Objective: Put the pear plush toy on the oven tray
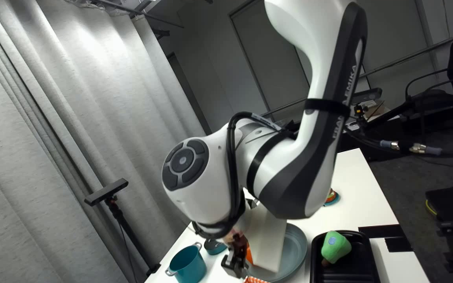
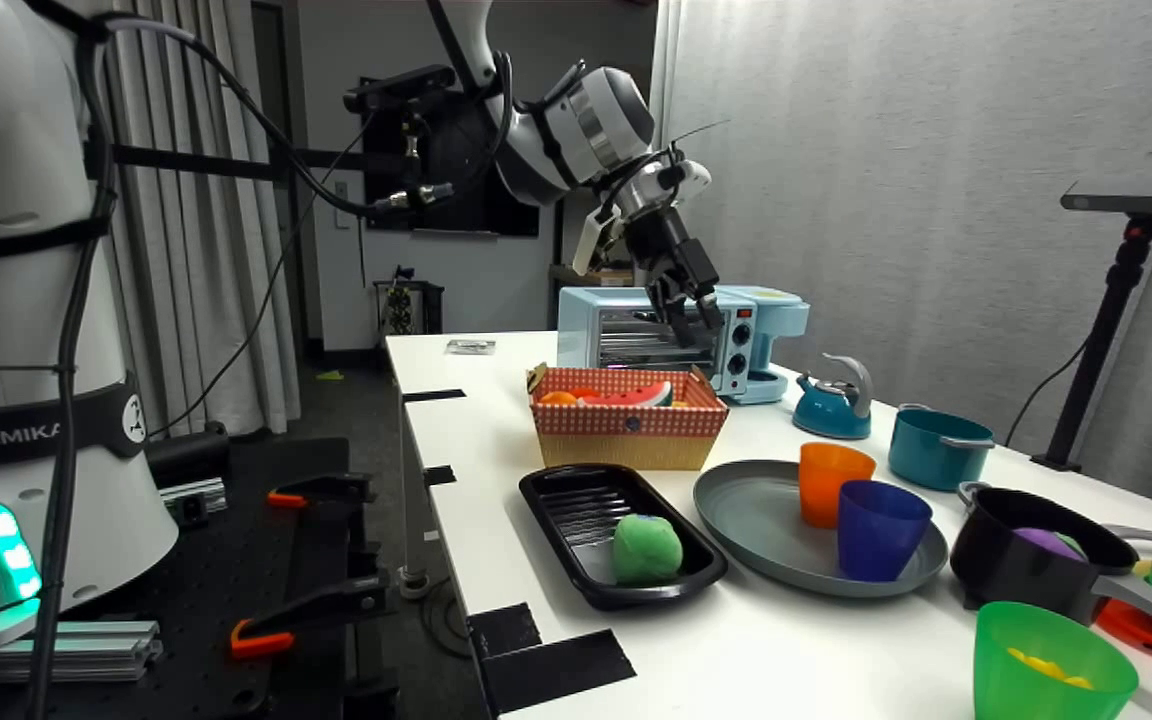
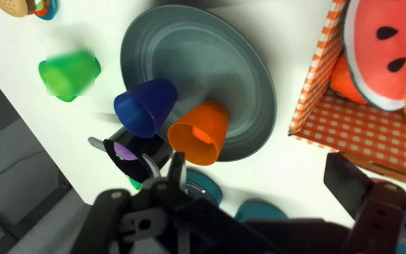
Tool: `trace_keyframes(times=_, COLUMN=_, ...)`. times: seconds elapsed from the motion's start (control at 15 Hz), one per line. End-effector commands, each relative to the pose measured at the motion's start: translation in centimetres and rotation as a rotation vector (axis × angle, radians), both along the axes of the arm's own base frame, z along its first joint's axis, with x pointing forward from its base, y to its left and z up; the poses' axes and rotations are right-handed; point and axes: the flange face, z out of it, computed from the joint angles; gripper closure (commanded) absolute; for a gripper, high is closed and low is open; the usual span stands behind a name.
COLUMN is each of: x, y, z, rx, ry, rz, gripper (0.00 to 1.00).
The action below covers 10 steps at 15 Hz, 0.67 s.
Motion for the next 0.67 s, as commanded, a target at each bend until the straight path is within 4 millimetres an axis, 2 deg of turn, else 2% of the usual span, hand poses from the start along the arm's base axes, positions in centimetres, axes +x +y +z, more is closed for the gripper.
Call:
trace_keyframes(times=0.0, x=-1.7, y=-3.4, z=2.1, rx=0.047, ry=-0.061, rz=-0.075, gripper=0.0)
trace_keyframes(times=0.27, x=-3.0, y=-6.7, z=2.6, rx=0.078, ry=-0.071, rz=-0.145, gripper=0.0)
trace_keyframes(times=0.6, x=-4.3, y=-10.2, z=2.1, rx=0.12, ry=-0.079, rz=-0.208, gripper=0.0)
